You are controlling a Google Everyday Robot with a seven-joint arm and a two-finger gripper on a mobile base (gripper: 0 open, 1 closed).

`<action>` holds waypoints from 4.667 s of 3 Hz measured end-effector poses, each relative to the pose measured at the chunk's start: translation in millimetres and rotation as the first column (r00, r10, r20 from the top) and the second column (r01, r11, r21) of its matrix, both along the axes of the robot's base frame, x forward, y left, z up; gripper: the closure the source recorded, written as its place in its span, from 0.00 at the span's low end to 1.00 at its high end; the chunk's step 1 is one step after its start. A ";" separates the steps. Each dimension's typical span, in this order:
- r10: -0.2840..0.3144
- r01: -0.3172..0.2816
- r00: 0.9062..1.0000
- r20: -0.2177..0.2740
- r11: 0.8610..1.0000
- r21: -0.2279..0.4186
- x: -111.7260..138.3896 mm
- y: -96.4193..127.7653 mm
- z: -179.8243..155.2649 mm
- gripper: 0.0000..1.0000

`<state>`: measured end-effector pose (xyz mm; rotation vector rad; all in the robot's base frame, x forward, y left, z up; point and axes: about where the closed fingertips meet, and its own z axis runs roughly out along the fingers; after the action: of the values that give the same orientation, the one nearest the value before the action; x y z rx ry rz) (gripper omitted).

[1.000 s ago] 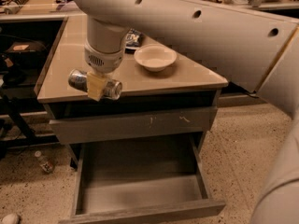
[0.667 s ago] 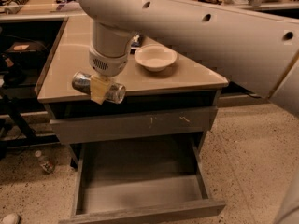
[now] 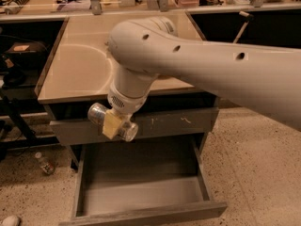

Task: Place redbull can into middle drawer

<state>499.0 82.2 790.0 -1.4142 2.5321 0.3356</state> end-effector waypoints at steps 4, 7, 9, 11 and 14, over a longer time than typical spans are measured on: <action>-0.232 0.254 0.948 -0.219 0.964 0.077 -32.6 -41.2 -147.5 1.00; -0.339 0.401 0.881 -0.329 0.905 0.141 -26.7 -40.8 -241.3 1.00; -0.346 0.479 0.815 -0.464 0.853 0.206 -18.0 -9.4 -344.0 1.00; -0.361 0.527 0.765 -0.533 0.827 0.196 -16.7 -0.4 -403.5 1.00; -0.382 0.561 0.734 -0.561 0.807 0.185 -9.4 -0.7 -436.6 0.81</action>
Offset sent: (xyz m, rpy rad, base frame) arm -0.0132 -0.0243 -0.0439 0.0245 0.0768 -0.0956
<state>489.7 81.5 353.4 -0.5354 2.9090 1.1035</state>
